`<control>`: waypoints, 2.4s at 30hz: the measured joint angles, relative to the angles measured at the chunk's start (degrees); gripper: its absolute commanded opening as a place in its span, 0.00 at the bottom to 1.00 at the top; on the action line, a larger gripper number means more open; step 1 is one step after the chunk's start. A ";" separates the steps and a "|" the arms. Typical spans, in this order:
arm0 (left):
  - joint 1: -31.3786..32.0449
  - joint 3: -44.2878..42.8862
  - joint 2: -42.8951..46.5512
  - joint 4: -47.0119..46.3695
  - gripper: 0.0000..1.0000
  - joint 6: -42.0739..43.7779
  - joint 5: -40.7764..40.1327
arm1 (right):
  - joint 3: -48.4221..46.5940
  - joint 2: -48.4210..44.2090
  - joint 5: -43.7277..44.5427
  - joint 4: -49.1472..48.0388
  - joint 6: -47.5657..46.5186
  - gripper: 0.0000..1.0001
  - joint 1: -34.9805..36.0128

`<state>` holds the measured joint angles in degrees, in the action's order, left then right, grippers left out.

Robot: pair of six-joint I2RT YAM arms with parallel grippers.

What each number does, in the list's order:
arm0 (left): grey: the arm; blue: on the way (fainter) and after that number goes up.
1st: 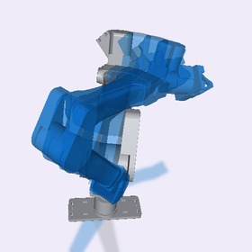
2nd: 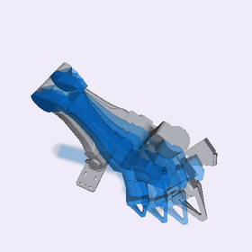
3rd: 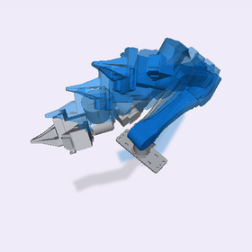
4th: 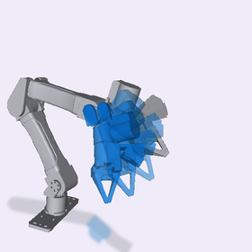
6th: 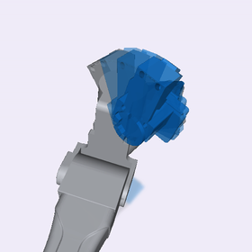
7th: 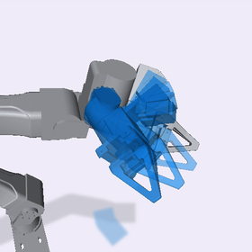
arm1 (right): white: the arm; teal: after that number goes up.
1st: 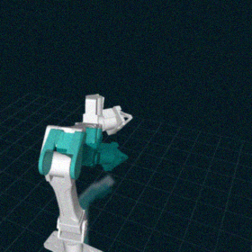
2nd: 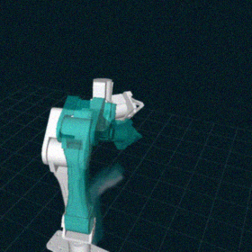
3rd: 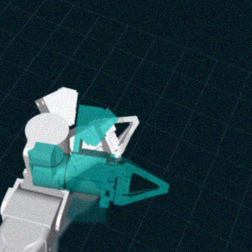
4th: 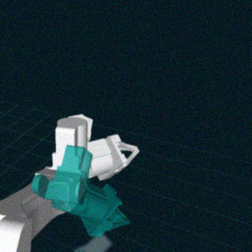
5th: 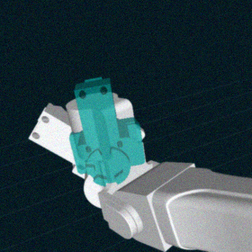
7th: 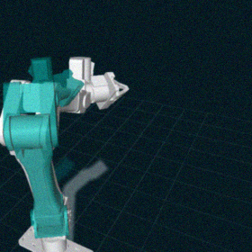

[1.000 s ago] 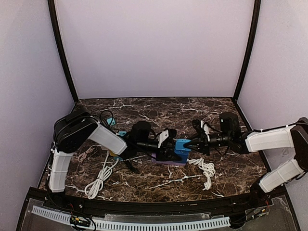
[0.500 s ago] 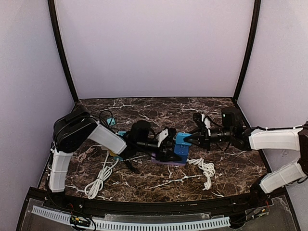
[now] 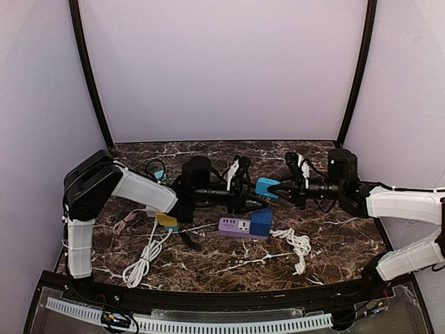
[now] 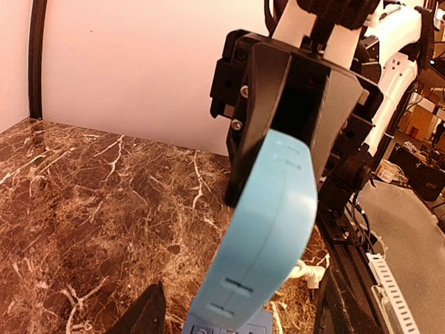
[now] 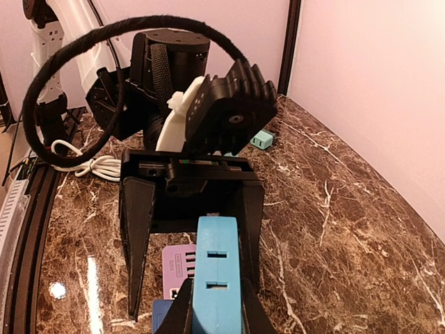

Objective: Insert the plug
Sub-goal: Adjust the plug.

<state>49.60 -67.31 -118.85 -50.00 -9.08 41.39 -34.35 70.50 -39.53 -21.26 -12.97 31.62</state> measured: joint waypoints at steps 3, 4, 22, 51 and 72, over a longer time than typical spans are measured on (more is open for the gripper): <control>0.00 -1.03 0.00 0.17 0.44 -2.62 -0.07 | 0.00 0.00 0.04 -0.15 0.02 0.00 0.00; 0.00 -1.25 0.00 0.20 0.40 -3.39 -0.04 | 0.00 0.00 0.07 -0.22 0.02 0.00 0.00; 0.00 -2.29 -0.07 -0.85 0.09 -0.66 1.51 | -0.74 -0.04 -2.29 -0.09 1.97 0.00 0.00; 0.17 0.31 -0.07 -2.91 0.01 4.50 2.47 | -1.86 -0.15 -4.48 1.09 2.62 0.00 0.00; 0.17 3.69 1.70 -3.98 0.38 5.35 0.94 | -2.03 -1.11 -6.80 4.92 1.44 0.00 -1.40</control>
<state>49.78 -63.61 -117.14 -53.98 -3.73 42.33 -36.38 69.38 -46.33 -16.34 -11.53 30.22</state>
